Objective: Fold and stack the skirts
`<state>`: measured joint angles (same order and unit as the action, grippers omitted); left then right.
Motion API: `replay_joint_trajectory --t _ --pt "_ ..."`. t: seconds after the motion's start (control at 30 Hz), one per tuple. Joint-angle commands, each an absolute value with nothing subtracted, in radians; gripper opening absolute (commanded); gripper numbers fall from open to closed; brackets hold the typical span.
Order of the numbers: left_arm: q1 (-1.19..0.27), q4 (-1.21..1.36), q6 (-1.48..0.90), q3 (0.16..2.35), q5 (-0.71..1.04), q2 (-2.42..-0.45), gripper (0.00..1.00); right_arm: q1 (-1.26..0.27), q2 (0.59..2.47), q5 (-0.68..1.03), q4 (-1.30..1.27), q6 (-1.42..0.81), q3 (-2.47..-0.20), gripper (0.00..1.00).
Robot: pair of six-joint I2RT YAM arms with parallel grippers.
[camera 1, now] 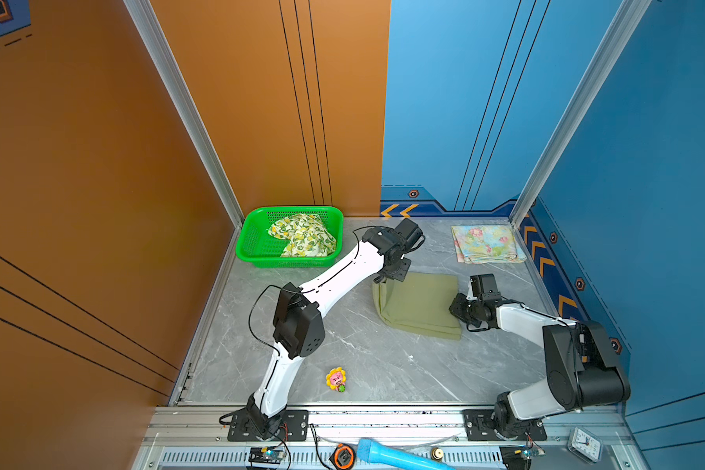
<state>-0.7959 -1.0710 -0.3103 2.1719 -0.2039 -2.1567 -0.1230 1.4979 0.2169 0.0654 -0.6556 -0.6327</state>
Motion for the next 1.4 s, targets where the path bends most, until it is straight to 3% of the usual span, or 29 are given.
replay_joint_trajectory --t 0.0,0.83,1.17,1.23,1.37 --pt "-0.834 -1.098 -0.309 2.241 -0.215 -2.201 0.00 -0.146 1.486 0.232 0.017 -0.723 -0.589 0.21" --pt "-0.968 -1.115 -0.507 2.633 0.024 -2.557 0.00 -0.223 1.484 0.234 -0.276 -0.964 -0.431 0.19" --pt "-0.973 -1.064 -0.575 2.637 0.117 -2.569 0.00 -0.204 1.494 0.253 -0.303 -0.974 -0.410 0.23" --pt "-0.969 -1.052 -0.587 2.623 0.139 -2.569 0.05 -0.201 1.491 0.259 -0.307 -0.977 -0.406 0.25" --pt "-0.961 -1.020 -0.594 2.628 0.176 -2.568 0.27 -0.184 1.449 0.258 -0.278 -0.973 -0.395 0.33"
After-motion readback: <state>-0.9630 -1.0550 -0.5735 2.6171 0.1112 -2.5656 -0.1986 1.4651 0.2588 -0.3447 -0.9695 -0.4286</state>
